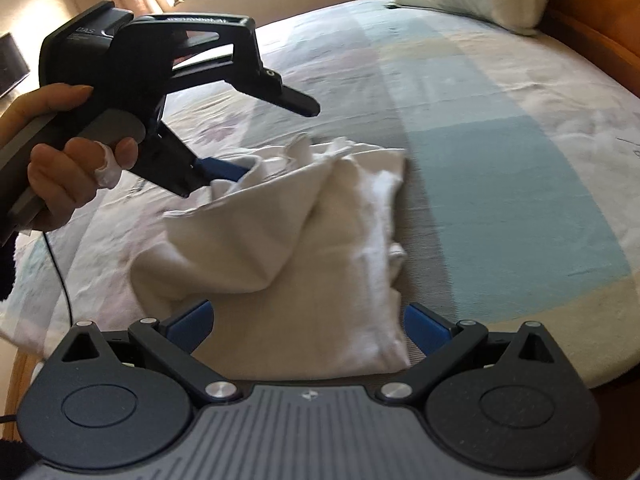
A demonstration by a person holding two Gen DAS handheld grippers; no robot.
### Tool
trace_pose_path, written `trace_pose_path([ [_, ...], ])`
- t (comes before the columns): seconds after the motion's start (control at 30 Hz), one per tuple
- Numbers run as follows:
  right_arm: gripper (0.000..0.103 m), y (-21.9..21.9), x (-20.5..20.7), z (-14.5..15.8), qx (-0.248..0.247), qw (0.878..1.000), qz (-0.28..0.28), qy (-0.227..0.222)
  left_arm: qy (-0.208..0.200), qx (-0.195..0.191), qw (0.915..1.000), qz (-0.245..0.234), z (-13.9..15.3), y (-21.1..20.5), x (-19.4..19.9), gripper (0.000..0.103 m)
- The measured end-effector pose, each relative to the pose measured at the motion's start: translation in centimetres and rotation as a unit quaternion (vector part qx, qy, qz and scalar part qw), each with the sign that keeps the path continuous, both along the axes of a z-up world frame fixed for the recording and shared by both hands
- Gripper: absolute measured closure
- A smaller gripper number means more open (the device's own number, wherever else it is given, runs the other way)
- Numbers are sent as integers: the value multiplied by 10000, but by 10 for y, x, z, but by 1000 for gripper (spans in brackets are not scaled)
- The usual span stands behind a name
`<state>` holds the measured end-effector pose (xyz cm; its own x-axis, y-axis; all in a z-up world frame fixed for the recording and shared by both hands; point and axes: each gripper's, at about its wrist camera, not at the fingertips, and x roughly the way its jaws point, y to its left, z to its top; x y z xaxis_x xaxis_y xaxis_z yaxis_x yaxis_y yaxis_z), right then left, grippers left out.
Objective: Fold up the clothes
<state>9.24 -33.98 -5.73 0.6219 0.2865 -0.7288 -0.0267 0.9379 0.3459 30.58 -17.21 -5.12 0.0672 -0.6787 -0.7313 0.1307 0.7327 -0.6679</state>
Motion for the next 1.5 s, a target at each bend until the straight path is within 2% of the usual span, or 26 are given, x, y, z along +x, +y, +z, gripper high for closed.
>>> trace_pose_path([
  [0.13, 0, 3, 3, -2, 54, 10000, 53, 8, -193, 1, 9998, -86, 11, 25, -7, 23],
  [0.27, 0, 5, 6, -6, 94, 9999, 20, 78, -81, 376, 9992, 82, -1, 41, 0, 23],
  [0.33, 0, 5, 6, -7, 91, 9999, -2, 108, 69, 428, 9986, 298, -15, 44, 10, 23],
  [0.43, 0, 2, 6, -7, 39, 9999, -55, 129, 343, 299, 9981, 406, -34, 33, 26, 23],
  [0.67, 0, -7, 4, -10, -65, 9994, -257, 234, 124, -343, 9993, 88, -37, -27, 46, 23],
  [0.77, 0, -10, 1, -11, -71, 9992, -301, 261, 83, -490, 9988, -51, -38, -42, 48, 23],
  [0.9, 0, -13, -2, -10, -22, 9993, -313, 223, -329, -654, 9965, -407, -18, -31, 36, 23],
  [1.03, 0, -14, -4, -8, 67, 9994, -304, 125, -1169, -243, 9892, -854, 13, 4, 6, 23],
  [1.17, 0, -14, -2, -6, 252, 9994, -219, 5, -1780, 298, 9750, -1296, 25, 45, -36, 23],
  [1.23, 0, -13, -2, -4, 170, 9996, -240, 9, -1912, 452, 9697, -1450, 22, 62, -56, 23],
  [1.3, 0, -13, 0, -5, 97, 9995, -294, 40, -1926, 460, 9680, -1539, 13, 73, -72, 22],
  [1.4, 0, -15, -2, -4, 21, 9992, -401, 82, -1810, 484, 9711, -1477, -3, 81, -78, 22],
  [1.5, 0, -18, -8, 0, -84, 9987, -504, 70, -1916, 381, 9735, -1191, -18, 77, -68, 22],
])
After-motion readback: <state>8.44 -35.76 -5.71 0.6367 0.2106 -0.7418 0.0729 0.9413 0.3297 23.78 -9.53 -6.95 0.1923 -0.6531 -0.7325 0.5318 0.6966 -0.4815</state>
